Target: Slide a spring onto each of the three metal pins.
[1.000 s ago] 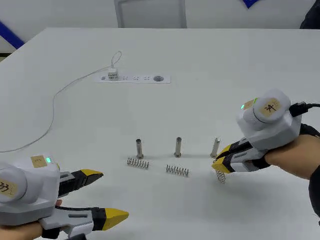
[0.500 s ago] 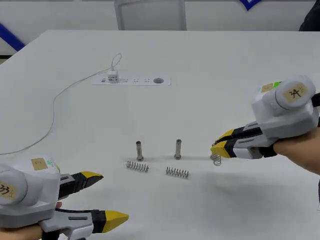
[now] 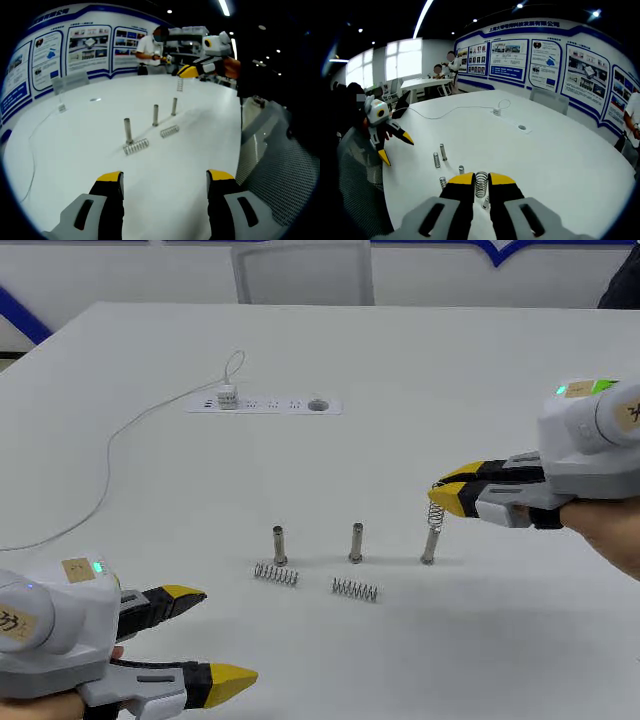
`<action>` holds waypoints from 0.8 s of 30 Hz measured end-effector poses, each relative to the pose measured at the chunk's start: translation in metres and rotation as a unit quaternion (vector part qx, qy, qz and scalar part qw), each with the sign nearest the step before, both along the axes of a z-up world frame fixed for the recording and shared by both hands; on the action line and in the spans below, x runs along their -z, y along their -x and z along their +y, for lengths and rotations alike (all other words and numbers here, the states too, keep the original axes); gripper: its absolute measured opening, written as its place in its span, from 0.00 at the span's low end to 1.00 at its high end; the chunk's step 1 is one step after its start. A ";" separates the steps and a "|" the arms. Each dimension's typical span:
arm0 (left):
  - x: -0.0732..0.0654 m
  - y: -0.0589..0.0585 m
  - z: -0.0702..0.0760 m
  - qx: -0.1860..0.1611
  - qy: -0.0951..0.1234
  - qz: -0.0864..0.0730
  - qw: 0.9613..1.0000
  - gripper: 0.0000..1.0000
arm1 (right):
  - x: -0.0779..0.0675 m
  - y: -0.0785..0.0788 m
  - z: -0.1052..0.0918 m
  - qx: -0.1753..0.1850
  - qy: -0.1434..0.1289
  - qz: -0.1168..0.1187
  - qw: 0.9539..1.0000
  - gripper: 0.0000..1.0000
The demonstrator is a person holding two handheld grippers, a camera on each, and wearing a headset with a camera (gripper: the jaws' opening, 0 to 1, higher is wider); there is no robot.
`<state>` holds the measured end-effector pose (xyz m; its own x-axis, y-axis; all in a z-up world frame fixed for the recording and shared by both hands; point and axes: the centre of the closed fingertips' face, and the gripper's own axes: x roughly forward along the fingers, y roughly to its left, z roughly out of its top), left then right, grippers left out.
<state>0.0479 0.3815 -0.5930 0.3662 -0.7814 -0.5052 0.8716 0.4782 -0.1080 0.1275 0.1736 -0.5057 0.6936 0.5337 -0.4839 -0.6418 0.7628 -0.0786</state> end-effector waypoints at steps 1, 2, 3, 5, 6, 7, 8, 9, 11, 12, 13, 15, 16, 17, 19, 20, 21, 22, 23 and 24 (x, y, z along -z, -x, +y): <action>0.000 0.000 0.000 0.000 0.000 0.000 1.000 0.69 | 0.000 -0.001 -0.001 0.002 0.000 -0.001 1.000 0.12; 0.000 0.000 0.000 0.000 0.000 0.000 1.000 0.69 | 0.001 -0.002 -0.002 0.005 -0.001 -0.002 1.000 0.12; 0.000 0.000 0.000 0.000 0.000 0.000 1.000 0.69 | 0.003 -0.004 -0.004 0.008 -0.002 0.000 1.000 0.12; 0.000 0.000 0.000 -0.001 0.000 0.000 1.000 0.69 | 0.006 -0.005 -0.005 0.012 -0.003 0.001 1.000 0.12; 0.000 0.000 0.001 -0.001 0.001 0.000 1.000 0.69 | 0.009 -0.006 -0.007 0.016 -0.007 0.002 1.000 0.12; 0.000 0.000 0.001 -0.001 0.001 0.000 1.000 0.69 | 0.010 -0.007 -0.007 0.018 -0.011 0.004 1.000 0.12; 0.000 -0.001 0.001 -0.002 0.001 0.000 1.000 0.69 | 0.012 -0.008 -0.008 0.021 -0.014 0.003 1.000 0.12; 0.000 -0.001 0.001 -0.002 0.000 0.000 1.000 0.69 | 0.014 -0.009 -0.009 0.022 -0.015 0.003 1.000 0.12; 0.001 0.000 0.001 -0.002 0.000 0.001 1.000 0.69 | 0.018 -0.011 -0.010 0.027 -0.017 0.004 0.999 0.12; 0.001 0.000 0.001 -0.002 -0.001 0.001 1.000 0.69 | 0.019 -0.011 -0.011 0.028 -0.018 0.004 0.999 0.12; 0.001 0.000 0.001 -0.002 -0.001 0.001 1.000 0.69 | 0.021 -0.012 -0.011 0.029 -0.019 0.006 0.999 0.12; 0.001 -0.001 0.002 -0.003 -0.001 0.002 1.000 0.69 | 0.024 -0.012 -0.010 0.030 -0.018 0.006 0.999 0.12; 0.001 -0.001 0.002 -0.004 -0.001 0.002 1.000 0.69 | 0.024 -0.013 -0.011 0.031 -0.017 0.005 0.999 0.12; 0.001 -0.001 0.002 -0.004 -0.001 0.002 1.000 0.69 | 0.024 -0.013 -0.011 0.031 -0.017 0.005 0.999 0.12; 0.002 -0.001 0.002 -0.004 -0.002 0.003 1.000 0.69 | 0.026 -0.014 -0.011 0.032 -0.018 0.007 0.999 0.12; 0.002 -0.001 0.002 -0.004 -0.002 0.003 1.000 0.69 | 0.027 -0.015 -0.012 0.033 -0.017 0.007 0.999 0.12; 0.002 -0.001 0.003 -0.004 -0.002 0.003 1.000 0.69 | 0.028 -0.016 -0.012 0.033 -0.017 0.008 0.999 0.12; 0.002 -0.001 0.003 -0.005 -0.002 0.003 1.000 0.69 | 0.029 -0.016 -0.012 0.034 -0.018 0.009 0.999 0.12; 0.002 -0.001 0.003 -0.005 -0.002 0.003 1.000 0.69 | 0.030 -0.016 -0.012 0.034 -0.018 0.009 0.999 0.12; 0.002 -0.002 0.003 -0.006 -0.002 0.003 1.000 0.69 | 0.031 -0.015 -0.012 0.034 -0.020 0.011 0.999 0.12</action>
